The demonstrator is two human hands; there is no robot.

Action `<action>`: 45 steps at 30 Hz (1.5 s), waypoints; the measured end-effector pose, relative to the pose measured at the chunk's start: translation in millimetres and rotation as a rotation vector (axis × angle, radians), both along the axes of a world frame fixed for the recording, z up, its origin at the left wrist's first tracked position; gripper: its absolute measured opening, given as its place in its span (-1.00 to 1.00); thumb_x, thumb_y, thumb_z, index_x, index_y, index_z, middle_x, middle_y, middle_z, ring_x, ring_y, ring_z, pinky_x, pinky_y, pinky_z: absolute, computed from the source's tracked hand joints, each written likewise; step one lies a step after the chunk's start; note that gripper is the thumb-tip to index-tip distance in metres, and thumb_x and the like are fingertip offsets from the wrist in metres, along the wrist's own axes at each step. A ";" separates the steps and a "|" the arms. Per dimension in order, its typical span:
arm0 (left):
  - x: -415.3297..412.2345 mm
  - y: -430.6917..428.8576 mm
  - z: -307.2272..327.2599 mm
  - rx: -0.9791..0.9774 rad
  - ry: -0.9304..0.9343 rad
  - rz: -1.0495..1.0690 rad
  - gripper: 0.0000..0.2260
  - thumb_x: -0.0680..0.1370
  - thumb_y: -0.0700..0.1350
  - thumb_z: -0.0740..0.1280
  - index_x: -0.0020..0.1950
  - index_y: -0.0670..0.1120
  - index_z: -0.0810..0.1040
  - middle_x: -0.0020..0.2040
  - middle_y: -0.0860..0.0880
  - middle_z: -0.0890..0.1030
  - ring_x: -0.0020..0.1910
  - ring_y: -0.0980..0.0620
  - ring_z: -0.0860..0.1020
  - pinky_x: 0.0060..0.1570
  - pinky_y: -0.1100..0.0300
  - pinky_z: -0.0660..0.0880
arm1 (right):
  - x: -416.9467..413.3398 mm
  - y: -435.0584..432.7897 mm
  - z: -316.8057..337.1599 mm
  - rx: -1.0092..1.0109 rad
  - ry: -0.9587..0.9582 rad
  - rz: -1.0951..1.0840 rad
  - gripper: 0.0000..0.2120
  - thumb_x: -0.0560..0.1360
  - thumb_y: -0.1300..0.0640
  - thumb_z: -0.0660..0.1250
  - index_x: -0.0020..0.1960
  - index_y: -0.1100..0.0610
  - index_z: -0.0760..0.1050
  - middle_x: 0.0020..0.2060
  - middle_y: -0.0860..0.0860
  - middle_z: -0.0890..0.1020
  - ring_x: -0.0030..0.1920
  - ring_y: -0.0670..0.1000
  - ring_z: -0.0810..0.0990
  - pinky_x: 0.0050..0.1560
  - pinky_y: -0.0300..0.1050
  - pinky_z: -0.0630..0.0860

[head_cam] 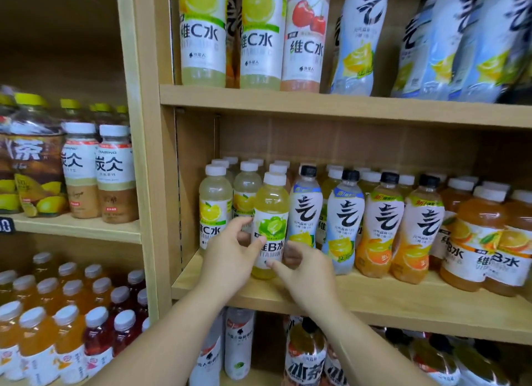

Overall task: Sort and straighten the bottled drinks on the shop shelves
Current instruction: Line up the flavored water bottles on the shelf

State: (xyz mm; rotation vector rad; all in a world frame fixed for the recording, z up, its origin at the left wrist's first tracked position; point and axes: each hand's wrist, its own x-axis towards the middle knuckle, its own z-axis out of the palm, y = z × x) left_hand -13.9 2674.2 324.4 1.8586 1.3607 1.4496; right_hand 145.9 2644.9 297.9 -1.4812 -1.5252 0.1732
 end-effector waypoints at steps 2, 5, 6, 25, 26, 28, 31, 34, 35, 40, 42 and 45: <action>-5.5 -0.3 3.4 -0.018 0.049 -0.026 -0.55 0.51 0.01 0.51 0.37 0.10 0.50 -0.12 0.19 0.67 -0.17 0.21 0.65 -0.02 0.13 0.60 | 5.0 -8.4 17.2 0.053 0.025 -0.018 -0.71 0.41 -0.06 0.59 0.07 0.04 0.70 -0.28 -0.26 0.63 -0.18 -0.29 0.63 -0.13 -0.46 0.49; -14.9 -5.1 15.0 -0.041 0.130 -0.065 -0.54 0.48 0.02 0.53 0.35 0.14 0.50 -0.11 0.18 0.68 -0.17 0.22 0.64 -0.02 0.12 0.62 | 4.5 -26.8 64.3 0.178 0.021 0.025 -0.90 0.47 -0.02 0.55 -0.08 -0.06 0.65 -0.29 -0.27 0.64 -0.11 -0.32 0.62 -0.16 -0.45 0.49; -18.6 -8.4 21.7 -0.019 0.157 -0.057 -0.55 0.47 0.02 0.54 0.33 0.14 0.53 -0.10 0.18 0.68 -0.17 0.24 0.64 -0.02 0.14 0.62 | 2.7 -34.0 83.8 0.233 0.015 0.041 -0.92 0.49 -0.01 0.53 -0.09 -0.06 0.65 -0.28 -0.25 0.65 -0.09 -0.32 0.62 -0.15 -0.45 0.48; -64.2 -15.6 286.1 0.580 0.375 0.539 -0.33 0.42 0.27 0.46 0.39 -0.07 0.40 0.24 -0.14 0.53 0.28 -0.21 0.47 0.19 -0.08 0.45 | -34.3 11.2 372.6 0.458 -0.677 -0.268 -0.20 0.47 -0.46 0.24 0.58 -0.10 0.20 0.47 0.10 0.46 0.61 0.26 0.15 0.58 0.38 -0.07; -61.2 -12.8 287.6 0.567 0.387 0.563 -0.32 0.42 0.28 0.45 0.37 -0.09 0.40 0.23 -0.15 0.53 0.26 -0.22 0.48 0.18 -0.09 0.45 | -36.8 14.4 373.5 0.440 -0.668 -0.261 -0.18 0.48 -0.46 0.23 0.60 -0.11 0.14 0.49 0.12 0.44 0.64 0.26 0.04 0.57 0.40 -0.16; -54.5 -9.5 287.4 0.546 0.400 0.587 -0.30 0.44 0.28 0.45 0.40 -0.12 0.36 0.23 -0.17 0.53 0.26 -0.23 0.49 0.17 -0.09 0.44 | -38.8 20.5 374.5 0.431 -0.662 -0.246 -0.16 0.49 -0.48 0.20 0.63 -0.12 0.07 0.49 0.12 0.45 0.66 0.25 -0.09 0.55 0.43 -0.26; -46.0 -3.6 282.8 0.529 0.495 0.664 -0.13 0.48 0.30 0.40 0.57 -0.16 0.14 0.27 -0.18 0.50 0.24 -0.23 0.52 0.13 -0.06 0.46 | -37.6 29.8 377.5 0.428 -0.694 -0.245 -0.16 0.49 -0.51 0.14 0.64 -0.17 -0.01 0.47 0.10 0.48 0.66 0.24 -0.16 0.51 0.47 -0.33; -38.6 3.0 279.4 0.502 0.550 0.707 -0.01 0.49 0.32 0.36 0.64 -0.19 -0.08 0.32 -0.18 0.45 0.18 -0.22 0.57 0.02 -0.03 0.49 | -35.3 32.4 379.4 0.442 -0.717 -0.245 -0.21 0.50 -0.49 0.14 0.62 -0.24 0.02 0.41 0.09 0.54 0.67 0.21 -0.16 0.49 0.49 -0.36; -36.8 4.9 278.9 0.488 0.548 0.710 0.00 0.50 0.31 0.37 0.64 -0.19 -0.11 0.33 -0.18 0.42 0.18 -0.22 0.58 0.01 -0.03 0.49 | -34.4 32.5 379.5 0.450 -0.712 -0.233 -0.26 0.51 -0.46 0.16 0.60 -0.25 0.07 0.38 0.08 0.56 0.67 0.21 -0.15 0.49 0.49 -0.36; -37.3 8.4 277.1 0.437 0.415 0.646 -0.06 0.53 0.15 0.43 0.65 -0.19 -0.09 0.45 -0.16 0.32 0.30 -0.21 0.51 0.10 -0.04 0.48 | -28.4 30.3 375.5 0.542 -0.645 -0.166 -0.36 0.53 -0.35 0.27 0.55 -0.27 0.20 0.35 0.01 0.55 0.67 0.16 -0.05 0.52 0.44 -0.33; -39.7 8.1 274.4 0.458 0.364 0.615 -0.08 0.52 0.12 0.44 0.65 -0.17 -0.05 0.45 -0.15 0.33 0.32 -0.20 0.48 0.15 -0.03 0.46 | -26.4 26.9 369.7 0.606 -0.633 -0.142 -0.37 0.54 -0.32 0.29 0.55 -0.25 0.22 0.36 0.01 0.51 0.67 0.15 -0.03 0.54 0.40 -0.30; -43.6 7.3 268.9 0.527 0.286 0.561 -0.10 0.49 0.11 0.45 0.64 -0.15 0.03 0.42 -0.13 0.35 0.32 -0.18 0.44 0.18 -0.04 0.45 | -23.9 23.3 358.3 0.750 -0.565 -0.059 -0.37 0.54 -0.22 0.37 0.56 -0.17 0.28 0.30 0.00 0.51 0.65 0.22 0.04 0.57 0.34 -0.22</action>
